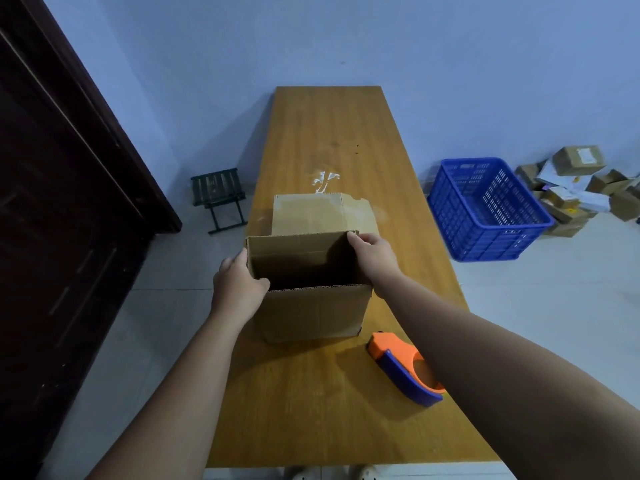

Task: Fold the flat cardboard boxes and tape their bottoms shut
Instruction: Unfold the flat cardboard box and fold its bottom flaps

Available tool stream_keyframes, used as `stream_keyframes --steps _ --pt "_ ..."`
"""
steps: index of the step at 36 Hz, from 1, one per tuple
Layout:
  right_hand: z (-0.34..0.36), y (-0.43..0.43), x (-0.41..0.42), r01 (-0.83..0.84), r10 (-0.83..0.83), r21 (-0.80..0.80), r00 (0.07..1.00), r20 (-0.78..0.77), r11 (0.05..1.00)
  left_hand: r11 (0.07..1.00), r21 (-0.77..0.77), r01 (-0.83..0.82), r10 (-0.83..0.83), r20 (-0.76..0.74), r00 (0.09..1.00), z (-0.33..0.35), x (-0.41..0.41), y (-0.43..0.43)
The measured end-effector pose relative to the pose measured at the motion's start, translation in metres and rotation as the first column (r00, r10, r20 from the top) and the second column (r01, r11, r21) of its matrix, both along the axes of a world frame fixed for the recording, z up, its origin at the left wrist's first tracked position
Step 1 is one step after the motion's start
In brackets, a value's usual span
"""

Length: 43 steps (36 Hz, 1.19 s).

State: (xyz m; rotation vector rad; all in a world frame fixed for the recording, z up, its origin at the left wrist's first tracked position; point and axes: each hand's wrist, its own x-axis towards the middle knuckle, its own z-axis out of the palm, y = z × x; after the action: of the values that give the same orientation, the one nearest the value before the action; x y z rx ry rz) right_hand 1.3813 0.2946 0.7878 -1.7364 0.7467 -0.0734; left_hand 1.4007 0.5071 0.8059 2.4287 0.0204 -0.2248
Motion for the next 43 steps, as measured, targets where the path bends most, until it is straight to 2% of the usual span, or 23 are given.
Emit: stream_keyframes --steps 8,14,21,34,39,43 --pt "-0.002 0.0 0.004 0.074 -0.077 -0.054 0.996 -0.053 0.996 0.996 0.046 0.072 -0.074 0.045 0.996 -0.003 0.003 0.001" --pt "-0.001 0.002 0.001 0.028 -0.032 -0.086 0.998 -0.045 0.996 0.985 0.045 0.164 -0.164 -0.004 0.986 -0.005 0.003 -0.004" --pt "-0.001 -0.001 -0.008 -0.059 0.056 0.08 0.998 0.039 0.995 0.974 0.064 0.218 -0.215 -0.06 0.975 -0.009 0.007 -0.001" --pt "-0.01 -0.01 -0.02 -0.176 0.184 0.191 0.983 -0.022 0.966 0.97 -0.095 0.225 -0.234 -0.103 0.967 -0.01 0.009 0.004" --pt "-0.014 -0.013 -0.023 -0.178 0.198 0.241 0.978 -0.06 0.954 0.908 -0.236 0.347 -0.389 -0.163 0.907 -0.01 0.012 0.02" --pt "-0.013 -0.012 -0.023 -0.192 0.212 0.242 0.976 -0.056 0.951 0.878 -0.375 0.298 -0.378 -0.161 0.912 -0.019 0.012 0.033"
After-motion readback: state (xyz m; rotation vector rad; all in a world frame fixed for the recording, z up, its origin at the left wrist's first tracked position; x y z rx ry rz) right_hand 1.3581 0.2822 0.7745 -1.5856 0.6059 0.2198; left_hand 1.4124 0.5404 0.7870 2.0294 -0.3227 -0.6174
